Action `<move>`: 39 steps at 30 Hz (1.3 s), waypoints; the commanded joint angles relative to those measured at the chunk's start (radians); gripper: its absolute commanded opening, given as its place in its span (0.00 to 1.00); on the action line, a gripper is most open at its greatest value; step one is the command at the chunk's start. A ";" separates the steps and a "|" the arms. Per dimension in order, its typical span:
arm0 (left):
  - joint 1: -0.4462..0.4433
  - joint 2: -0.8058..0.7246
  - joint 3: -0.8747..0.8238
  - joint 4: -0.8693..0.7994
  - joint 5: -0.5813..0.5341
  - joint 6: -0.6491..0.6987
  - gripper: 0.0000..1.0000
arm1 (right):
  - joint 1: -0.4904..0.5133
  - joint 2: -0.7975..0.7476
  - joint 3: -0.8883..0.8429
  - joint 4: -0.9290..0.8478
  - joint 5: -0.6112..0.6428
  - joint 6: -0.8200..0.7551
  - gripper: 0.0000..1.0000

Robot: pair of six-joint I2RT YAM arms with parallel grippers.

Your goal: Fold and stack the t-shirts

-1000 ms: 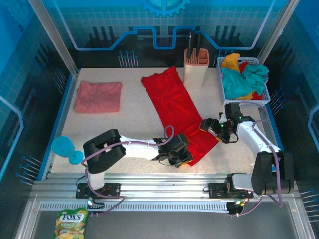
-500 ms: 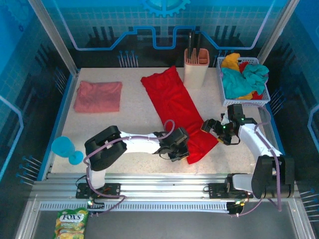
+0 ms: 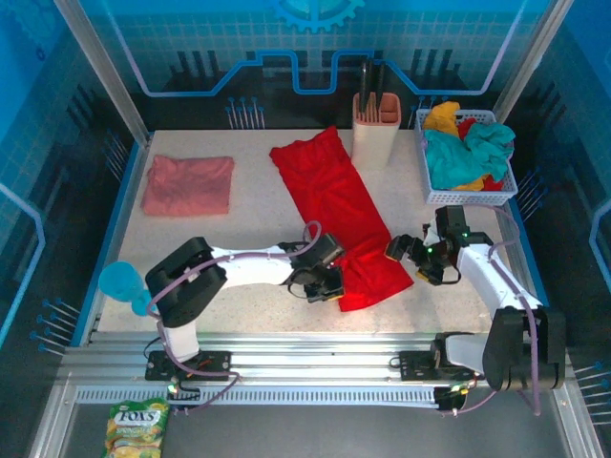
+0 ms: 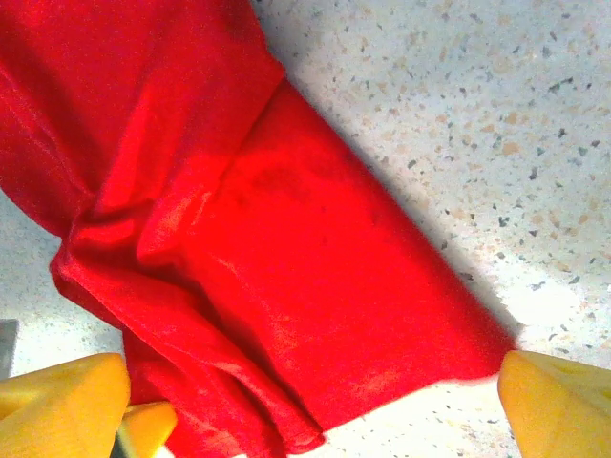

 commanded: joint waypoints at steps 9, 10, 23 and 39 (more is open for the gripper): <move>0.121 -0.225 -0.181 -0.212 0.091 0.247 0.00 | 0.133 -0.009 -0.069 -0.028 0.012 0.066 0.98; 0.126 -0.238 -0.193 -0.226 0.097 0.268 0.00 | 0.150 -0.022 -0.079 -0.029 0.014 0.078 0.99; 0.241 -0.590 -0.472 -0.315 0.125 0.253 0.03 | 0.477 -0.065 -0.138 0.031 0.057 0.304 0.89; 0.241 -0.789 -0.550 -0.449 0.109 0.184 0.52 | 0.828 -0.109 -0.237 0.139 0.139 0.624 0.54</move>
